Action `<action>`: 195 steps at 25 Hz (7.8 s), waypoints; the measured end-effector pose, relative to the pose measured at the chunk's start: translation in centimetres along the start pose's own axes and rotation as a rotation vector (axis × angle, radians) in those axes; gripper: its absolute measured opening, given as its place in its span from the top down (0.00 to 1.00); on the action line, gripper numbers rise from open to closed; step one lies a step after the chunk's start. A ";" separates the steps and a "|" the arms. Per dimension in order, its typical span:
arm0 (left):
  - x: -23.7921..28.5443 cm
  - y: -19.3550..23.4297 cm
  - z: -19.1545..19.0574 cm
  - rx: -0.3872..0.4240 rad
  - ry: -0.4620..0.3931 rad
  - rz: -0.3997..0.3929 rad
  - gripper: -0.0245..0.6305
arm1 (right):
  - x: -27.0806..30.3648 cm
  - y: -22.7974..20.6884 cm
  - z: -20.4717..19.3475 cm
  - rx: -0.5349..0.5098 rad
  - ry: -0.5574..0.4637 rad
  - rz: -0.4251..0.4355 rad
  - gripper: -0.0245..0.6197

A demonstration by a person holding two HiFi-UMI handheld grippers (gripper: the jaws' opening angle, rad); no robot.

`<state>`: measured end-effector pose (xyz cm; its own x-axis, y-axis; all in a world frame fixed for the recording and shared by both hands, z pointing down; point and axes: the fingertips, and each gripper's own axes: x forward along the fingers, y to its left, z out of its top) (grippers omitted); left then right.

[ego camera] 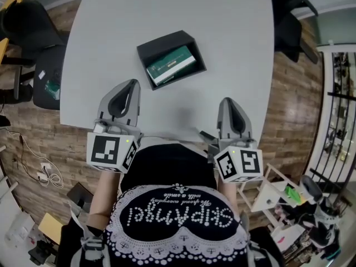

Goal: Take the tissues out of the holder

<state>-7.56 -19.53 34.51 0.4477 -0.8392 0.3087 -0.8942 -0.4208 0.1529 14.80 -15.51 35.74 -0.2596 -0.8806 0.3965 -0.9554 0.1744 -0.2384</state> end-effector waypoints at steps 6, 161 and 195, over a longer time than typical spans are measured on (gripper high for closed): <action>0.9 -0.8 0.5 0.055 0.012 -0.040 0.82 | -0.4 -0.4 -0.2 0.011 0.001 -0.011 0.91; -7.5 -0.2 2.3 0.017 -0.079 0.066 0.45 | -6.3 -2.1 2.1 -0.102 -0.103 -0.083 0.91; -6.3 -1.3 3.4 0.006 -0.095 0.031 0.45 | -6.2 -3.3 2.4 -0.084 -0.099 -0.102 0.91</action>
<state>-9.18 -14.86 29.14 0.4184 -0.8805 0.2229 -0.9077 -0.3962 0.1385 19.91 -11.70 31.90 -0.1499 -0.9339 0.3246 -0.9855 0.1148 -0.1248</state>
